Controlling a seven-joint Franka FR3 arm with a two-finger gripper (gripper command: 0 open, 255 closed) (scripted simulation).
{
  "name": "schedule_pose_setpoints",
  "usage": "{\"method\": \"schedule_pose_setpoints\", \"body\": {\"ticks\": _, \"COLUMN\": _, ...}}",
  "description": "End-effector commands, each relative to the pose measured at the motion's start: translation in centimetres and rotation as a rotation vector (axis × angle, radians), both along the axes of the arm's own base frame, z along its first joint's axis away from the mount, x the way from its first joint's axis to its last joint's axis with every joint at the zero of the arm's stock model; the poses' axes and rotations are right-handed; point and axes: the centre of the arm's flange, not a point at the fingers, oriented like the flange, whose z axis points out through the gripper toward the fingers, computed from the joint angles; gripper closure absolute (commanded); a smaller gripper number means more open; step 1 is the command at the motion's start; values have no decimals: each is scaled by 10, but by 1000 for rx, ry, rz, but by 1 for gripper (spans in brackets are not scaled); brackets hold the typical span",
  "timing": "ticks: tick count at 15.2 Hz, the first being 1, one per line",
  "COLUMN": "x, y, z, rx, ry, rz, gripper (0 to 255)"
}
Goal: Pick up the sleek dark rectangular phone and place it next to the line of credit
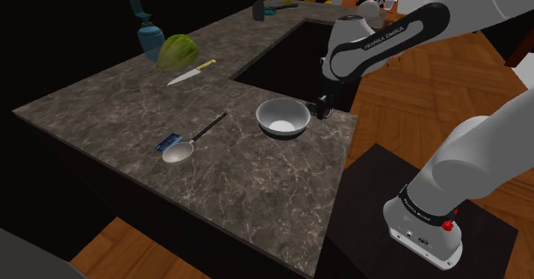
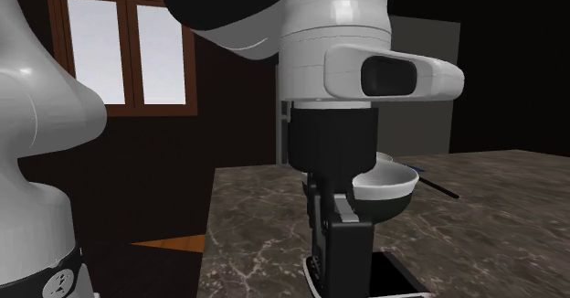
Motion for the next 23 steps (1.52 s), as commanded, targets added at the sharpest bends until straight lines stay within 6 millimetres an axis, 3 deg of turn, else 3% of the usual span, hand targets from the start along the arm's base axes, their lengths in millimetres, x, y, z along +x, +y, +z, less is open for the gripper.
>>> {"method": "schedule_pose_setpoints", "body": {"ticks": 1, "x": 1, "y": 0, "z": 10, "rx": 0, "ry": 0, "rz": 0, "gripper": 255}}
{"method": "schedule_pose_setpoints", "body": {"ticks": 13, "x": 1, "y": 0, "z": 73, "rx": 0, "ry": 0, "rz": 0, "gripper": 255}}
{"method": "schedule_pose_setpoints", "body": {"ticks": 23, "x": 27, "y": 130, "z": 74, "rx": 0, "ry": 0, "rz": 0, "gripper": 255}}
